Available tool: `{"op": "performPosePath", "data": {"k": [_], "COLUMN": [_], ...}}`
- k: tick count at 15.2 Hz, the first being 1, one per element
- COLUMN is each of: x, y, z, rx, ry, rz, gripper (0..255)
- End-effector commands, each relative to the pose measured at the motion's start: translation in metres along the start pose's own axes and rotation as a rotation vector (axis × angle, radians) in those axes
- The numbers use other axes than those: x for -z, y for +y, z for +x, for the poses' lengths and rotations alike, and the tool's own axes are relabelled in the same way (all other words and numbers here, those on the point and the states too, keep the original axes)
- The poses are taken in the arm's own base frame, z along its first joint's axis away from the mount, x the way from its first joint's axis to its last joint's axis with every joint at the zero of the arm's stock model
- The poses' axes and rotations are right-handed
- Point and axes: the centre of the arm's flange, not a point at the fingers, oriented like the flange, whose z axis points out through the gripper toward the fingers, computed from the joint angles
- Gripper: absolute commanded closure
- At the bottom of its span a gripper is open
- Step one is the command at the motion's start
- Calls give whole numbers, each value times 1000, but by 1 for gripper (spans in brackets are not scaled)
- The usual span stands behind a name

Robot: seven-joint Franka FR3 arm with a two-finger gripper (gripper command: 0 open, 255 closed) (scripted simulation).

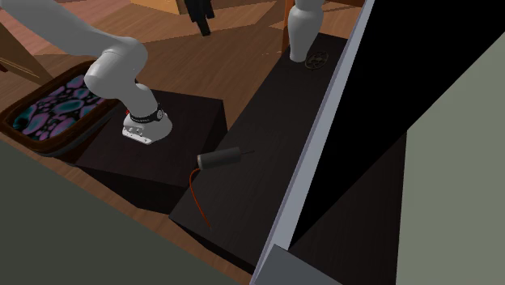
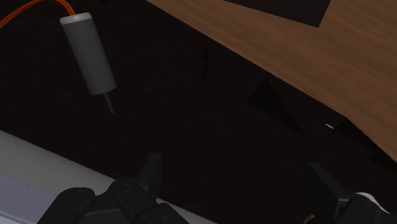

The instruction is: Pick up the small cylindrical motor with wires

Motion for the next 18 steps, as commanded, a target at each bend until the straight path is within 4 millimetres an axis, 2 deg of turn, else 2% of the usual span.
{"op": "performPosePath", "data": {"k": [1, 18], "x": [0, -177], "y": [0, 130], "z": [0, 11], "rx": [0, 85], "ry": [0, -112], "rz": [0, -60], "gripper": [0, 0]}}
